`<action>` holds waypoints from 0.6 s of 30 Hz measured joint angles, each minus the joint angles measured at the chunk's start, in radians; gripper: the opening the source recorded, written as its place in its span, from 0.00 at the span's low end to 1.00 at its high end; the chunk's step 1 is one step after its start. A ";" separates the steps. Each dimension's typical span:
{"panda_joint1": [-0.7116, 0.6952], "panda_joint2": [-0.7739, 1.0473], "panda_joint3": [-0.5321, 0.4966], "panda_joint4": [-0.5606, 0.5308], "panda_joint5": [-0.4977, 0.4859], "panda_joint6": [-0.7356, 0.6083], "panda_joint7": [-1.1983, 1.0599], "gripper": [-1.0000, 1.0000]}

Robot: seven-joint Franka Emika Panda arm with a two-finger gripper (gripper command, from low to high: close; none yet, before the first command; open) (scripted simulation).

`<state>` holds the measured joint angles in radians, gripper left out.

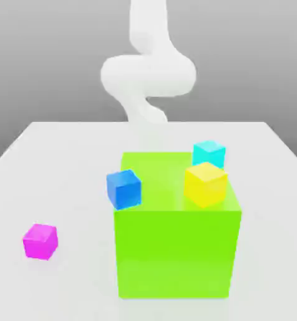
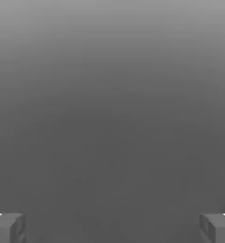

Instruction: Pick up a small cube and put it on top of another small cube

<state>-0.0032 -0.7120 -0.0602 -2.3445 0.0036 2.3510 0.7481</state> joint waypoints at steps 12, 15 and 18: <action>-0.044 0.442 -0.287 -0.220 0.055 0.255 -0.286 0.50; -0.067 0.552 -0.344 -0.274 0.077 0.317 -0.363 0.50; -0.117 0.662 -0.390 -0.327 0.099 0.378 -0.439 0.50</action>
<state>-0.1199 -0.0500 -0.4507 -2.6718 0.1031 2.7292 0.3089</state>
